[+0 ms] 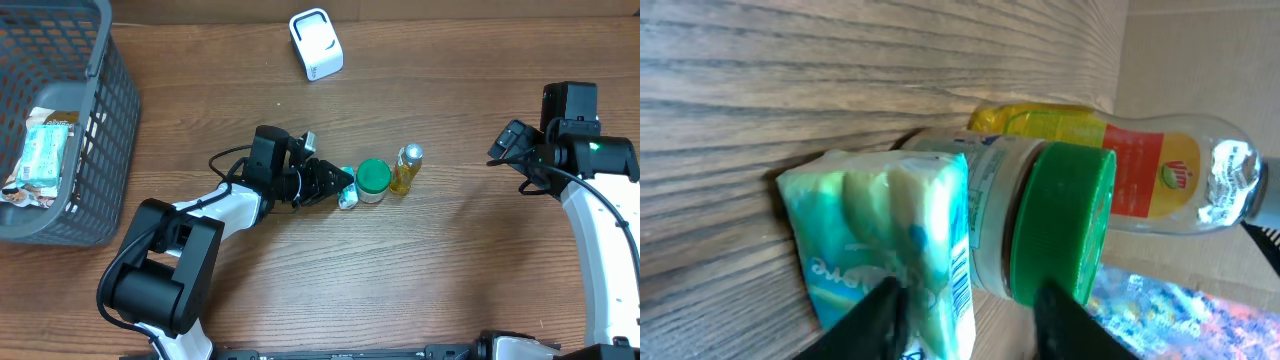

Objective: Scan the item barcode

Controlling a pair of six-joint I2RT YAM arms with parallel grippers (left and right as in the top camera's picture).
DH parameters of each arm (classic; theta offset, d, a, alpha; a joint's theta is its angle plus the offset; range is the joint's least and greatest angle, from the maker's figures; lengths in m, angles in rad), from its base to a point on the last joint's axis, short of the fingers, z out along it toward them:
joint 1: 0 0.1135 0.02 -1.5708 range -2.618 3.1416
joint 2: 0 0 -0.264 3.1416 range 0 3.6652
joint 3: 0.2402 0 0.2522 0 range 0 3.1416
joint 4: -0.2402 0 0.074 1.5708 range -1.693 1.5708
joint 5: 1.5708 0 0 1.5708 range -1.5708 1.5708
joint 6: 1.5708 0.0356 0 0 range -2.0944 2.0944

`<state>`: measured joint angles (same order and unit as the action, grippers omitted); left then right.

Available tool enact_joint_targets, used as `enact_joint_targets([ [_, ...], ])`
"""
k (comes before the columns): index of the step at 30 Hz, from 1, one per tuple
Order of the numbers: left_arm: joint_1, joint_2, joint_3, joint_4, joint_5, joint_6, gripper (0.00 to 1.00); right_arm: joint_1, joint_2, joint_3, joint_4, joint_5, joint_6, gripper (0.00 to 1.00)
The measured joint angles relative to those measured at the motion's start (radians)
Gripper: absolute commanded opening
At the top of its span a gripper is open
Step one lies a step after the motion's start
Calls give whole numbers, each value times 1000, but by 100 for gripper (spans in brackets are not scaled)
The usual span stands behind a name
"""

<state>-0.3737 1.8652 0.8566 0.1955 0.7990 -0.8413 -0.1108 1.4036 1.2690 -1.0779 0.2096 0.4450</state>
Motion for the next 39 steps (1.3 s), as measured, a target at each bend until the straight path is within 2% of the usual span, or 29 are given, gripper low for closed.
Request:
enact_joint_targets([
  [7, 0, 0, 0, -1, 0, 10, 49, 0, 0, 0, 0, 0, 0, 100],
  [16, 3, -18, 0, -12, 0, 32, 50, 0, 0, 0, 0, 0, 0, 100],
  [19, 17, -61, 0, -66, -6, 42, 51, 0, 0, 0, 0, 0, 0, 100],
  [22, 30, -137, 10, -198, -39, 83, 52, 0, 0, 0, 0, 0, 0, 100],
  [27, 35, -254, 160, -627, -237, 211, 52, 0, 0, 0, 0, 0, 0, 100],
  [32, 35, -283, 450, -1006, -483, 352, 56, 0, 0, 0, 0, 0, 0, 100],
  [37, 35, -289, 748, -1241, -768, 478, 61, 0, 0, 0, 0, 0, 0, 100],
  [39, 35, -293, 852, -1291, -892, 521, 72, 0, 0, 0, 0, 0, 0, 100],
])
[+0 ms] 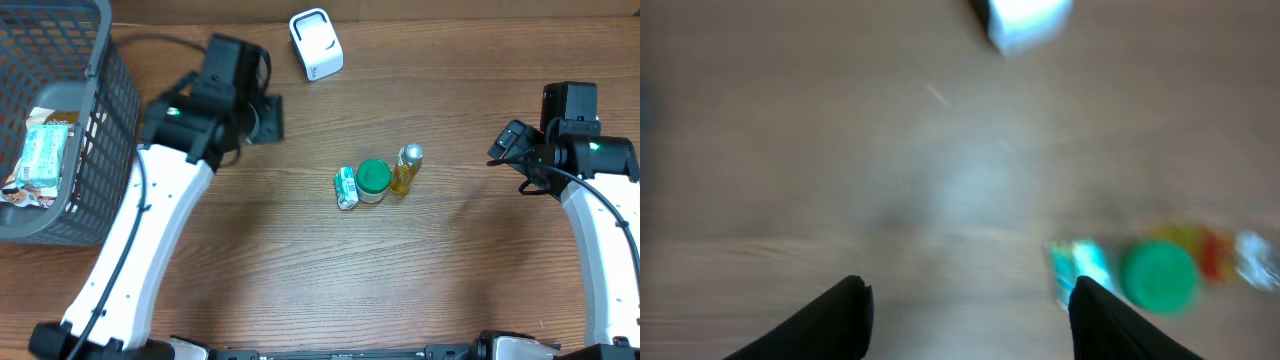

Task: Scan the item barcode
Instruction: 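Release the tissue pack and swing the left arm to the basket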

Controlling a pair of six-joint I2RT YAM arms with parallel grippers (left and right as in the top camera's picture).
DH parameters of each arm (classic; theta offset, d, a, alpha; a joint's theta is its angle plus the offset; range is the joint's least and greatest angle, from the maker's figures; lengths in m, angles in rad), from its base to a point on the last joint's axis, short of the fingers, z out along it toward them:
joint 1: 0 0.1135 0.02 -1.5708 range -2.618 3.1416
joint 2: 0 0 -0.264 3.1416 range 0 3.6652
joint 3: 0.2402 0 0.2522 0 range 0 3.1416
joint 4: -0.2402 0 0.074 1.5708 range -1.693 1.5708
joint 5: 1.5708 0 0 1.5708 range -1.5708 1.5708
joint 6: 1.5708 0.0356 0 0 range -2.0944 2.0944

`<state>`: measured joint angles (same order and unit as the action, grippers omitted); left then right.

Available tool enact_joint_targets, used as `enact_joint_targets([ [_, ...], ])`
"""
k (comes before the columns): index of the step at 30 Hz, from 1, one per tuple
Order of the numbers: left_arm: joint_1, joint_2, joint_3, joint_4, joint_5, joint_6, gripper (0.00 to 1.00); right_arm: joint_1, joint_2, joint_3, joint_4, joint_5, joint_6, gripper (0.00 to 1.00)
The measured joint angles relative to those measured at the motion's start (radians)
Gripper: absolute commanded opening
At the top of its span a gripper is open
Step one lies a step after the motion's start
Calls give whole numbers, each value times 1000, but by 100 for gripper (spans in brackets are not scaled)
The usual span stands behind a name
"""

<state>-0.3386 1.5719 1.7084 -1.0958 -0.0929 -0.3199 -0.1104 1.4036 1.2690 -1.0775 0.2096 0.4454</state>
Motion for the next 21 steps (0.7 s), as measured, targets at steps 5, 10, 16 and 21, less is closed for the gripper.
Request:
enact_joint_targets([
  [5, 0, -9, 170, 4, -278, 115, 88, 0, 0, 0, 0, 0, 0, 100],
  [10, 25, -18, 209, 108, -456, 260, 95, 0, 0, 0, 0, 0, 0, 100],
  [16, 159, -18, 209, 148, -521, 346, 98, 0, 0, 0, 0, 0, 0, 100],
  [21, 310, -18, 209, 146, -507, 383, 100, 0, 0, 0, 0, 0, 0, 100],
])
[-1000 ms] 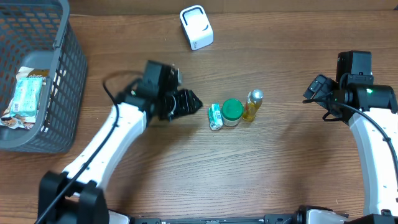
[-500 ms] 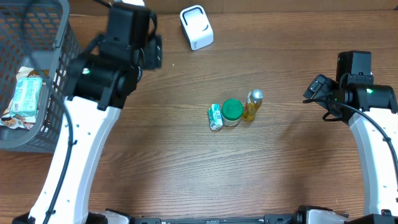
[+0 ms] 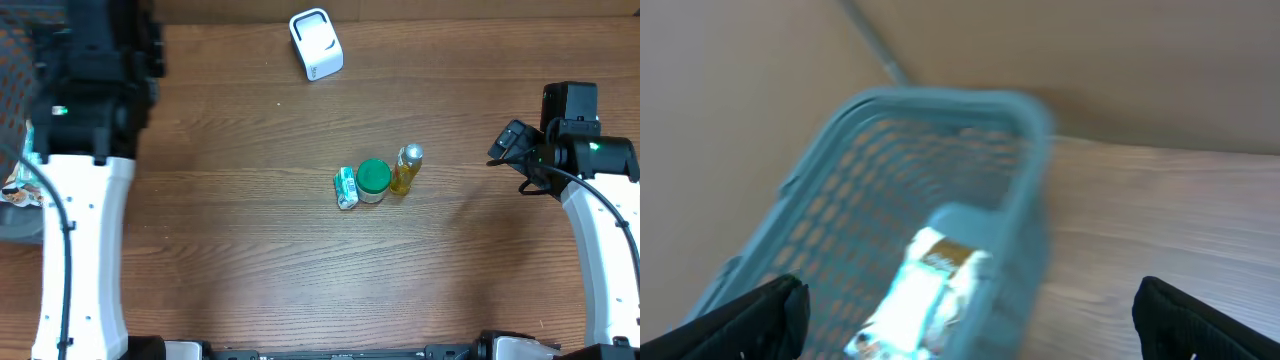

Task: Scan the item barcode
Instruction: 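Release the tissue pack and swing the left arm to the basket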

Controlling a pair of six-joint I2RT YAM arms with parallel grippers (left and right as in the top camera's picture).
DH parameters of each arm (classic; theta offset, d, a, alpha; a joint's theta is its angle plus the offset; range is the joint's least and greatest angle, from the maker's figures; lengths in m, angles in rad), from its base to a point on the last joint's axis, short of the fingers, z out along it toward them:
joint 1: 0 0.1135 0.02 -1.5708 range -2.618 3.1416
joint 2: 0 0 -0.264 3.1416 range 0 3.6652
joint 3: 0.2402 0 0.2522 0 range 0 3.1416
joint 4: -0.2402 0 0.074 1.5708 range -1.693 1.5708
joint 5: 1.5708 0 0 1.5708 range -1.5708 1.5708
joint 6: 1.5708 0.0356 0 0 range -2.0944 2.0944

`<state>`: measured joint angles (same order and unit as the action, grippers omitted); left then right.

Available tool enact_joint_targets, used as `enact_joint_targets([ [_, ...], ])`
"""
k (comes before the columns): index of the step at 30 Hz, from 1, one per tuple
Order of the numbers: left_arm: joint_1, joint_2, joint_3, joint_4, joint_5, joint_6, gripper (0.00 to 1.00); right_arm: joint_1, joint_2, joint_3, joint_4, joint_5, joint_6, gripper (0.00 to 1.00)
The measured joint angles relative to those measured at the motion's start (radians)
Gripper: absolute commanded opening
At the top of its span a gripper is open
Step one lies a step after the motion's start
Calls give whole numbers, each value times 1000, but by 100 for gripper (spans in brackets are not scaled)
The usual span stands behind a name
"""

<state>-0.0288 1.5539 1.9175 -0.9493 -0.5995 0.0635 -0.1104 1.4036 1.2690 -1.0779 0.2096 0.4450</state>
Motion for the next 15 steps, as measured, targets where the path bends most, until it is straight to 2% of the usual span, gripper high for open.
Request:
enact_joint_targets([
  [5, 173, 0, 0, 4, 108, 23, 100, 0, 0, 0, 0, 0, 0, 100],
  [11, 420, 5, 0, 12, 340, 42, 99, 0, 0, 0, 0, 0, 0, 100],
  [15, 555, 58, 3, 3, 430, 76, 96, 0, 0, 0, 0, 0, 0, 100],
])
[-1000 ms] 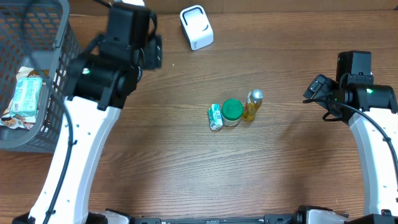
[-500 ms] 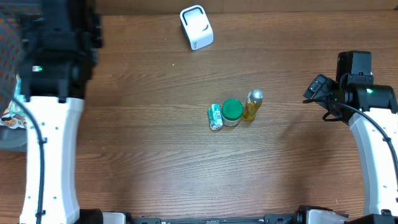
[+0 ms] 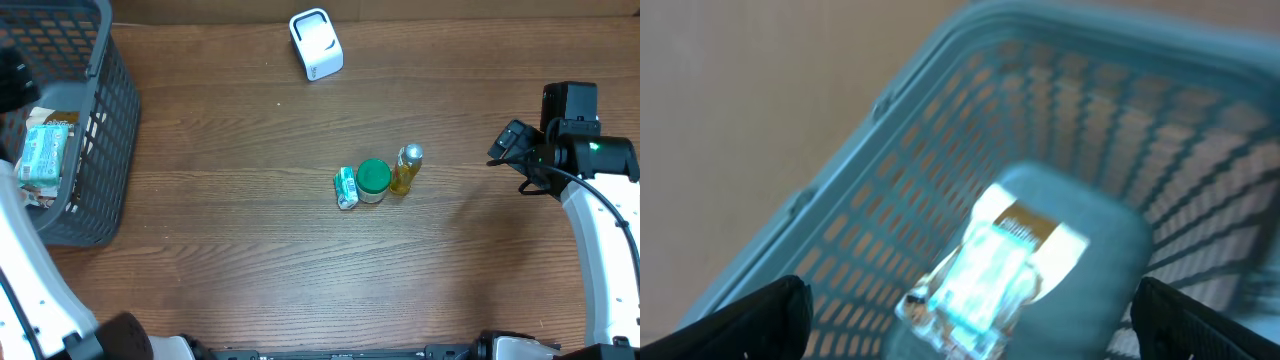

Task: Scan the item barcode
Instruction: 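Release the tissue pack and swing the left arm to the basket, then grasp the light green wipes packet in the basket with left gripper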

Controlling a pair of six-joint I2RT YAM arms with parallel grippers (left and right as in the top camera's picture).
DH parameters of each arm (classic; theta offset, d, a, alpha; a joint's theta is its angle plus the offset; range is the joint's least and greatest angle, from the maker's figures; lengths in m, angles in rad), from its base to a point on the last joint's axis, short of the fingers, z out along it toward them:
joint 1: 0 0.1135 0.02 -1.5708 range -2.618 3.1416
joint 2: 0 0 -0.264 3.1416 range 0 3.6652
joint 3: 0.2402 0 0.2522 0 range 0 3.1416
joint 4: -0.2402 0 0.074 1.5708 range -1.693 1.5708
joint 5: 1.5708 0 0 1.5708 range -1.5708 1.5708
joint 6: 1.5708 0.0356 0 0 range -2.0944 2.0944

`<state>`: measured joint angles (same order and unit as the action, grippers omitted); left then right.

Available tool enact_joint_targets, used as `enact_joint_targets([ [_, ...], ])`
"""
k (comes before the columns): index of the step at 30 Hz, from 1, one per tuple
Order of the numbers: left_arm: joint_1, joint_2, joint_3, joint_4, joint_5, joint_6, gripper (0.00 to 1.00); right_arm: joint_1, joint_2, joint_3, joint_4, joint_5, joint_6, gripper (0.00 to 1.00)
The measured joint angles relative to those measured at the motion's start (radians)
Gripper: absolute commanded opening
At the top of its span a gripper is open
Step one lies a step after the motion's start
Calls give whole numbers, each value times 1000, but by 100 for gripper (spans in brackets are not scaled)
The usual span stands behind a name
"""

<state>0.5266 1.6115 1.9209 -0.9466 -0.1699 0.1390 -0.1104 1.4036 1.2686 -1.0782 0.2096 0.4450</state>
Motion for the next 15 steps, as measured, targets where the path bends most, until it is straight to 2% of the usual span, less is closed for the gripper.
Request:
enact_joint_targets([
  [6, 89, 170, -19, -13, 48, 46, 96, 0, 0, 0, 0, 0, 0, 100],
  [15, 102, 402, -51, -6, 70, 140, 100, 0, 0, 0, 0, 0, 0, 100],
])
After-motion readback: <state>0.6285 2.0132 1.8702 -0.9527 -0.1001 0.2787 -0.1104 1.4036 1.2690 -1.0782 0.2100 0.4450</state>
